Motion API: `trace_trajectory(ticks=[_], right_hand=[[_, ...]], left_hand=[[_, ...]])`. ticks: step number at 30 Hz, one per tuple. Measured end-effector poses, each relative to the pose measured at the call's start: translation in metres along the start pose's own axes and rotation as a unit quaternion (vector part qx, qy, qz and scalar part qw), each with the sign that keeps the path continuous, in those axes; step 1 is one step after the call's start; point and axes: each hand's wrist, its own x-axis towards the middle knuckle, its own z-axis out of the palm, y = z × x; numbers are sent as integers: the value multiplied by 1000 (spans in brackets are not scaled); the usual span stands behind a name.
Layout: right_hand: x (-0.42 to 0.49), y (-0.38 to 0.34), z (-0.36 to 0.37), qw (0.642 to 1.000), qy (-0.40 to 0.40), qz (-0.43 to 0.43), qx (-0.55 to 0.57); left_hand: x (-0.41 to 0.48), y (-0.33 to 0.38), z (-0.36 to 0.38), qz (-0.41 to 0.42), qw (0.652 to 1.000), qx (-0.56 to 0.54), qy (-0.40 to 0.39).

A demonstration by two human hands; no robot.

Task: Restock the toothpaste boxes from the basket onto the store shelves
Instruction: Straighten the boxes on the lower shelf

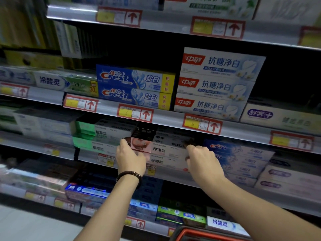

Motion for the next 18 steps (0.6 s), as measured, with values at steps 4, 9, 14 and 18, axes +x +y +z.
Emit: trace_trajectory(ticks=[4,9,14,18], right_hand=[[0,0,-1,1000,-6,-1,-5],[0,-1,0,1000,-14,-1,-7],[-1,-5,-6,1000,-13,-9,-15],[-1,-13,-11,996,8,-44,-78]], left_hand=[[-5,3,1,1,1000,-9,8],[-6,3,2,-2,1000,-15,9],[-2,1,2,-3,1000,-18,6],[-1,0,0,10,1000,-1,18]])
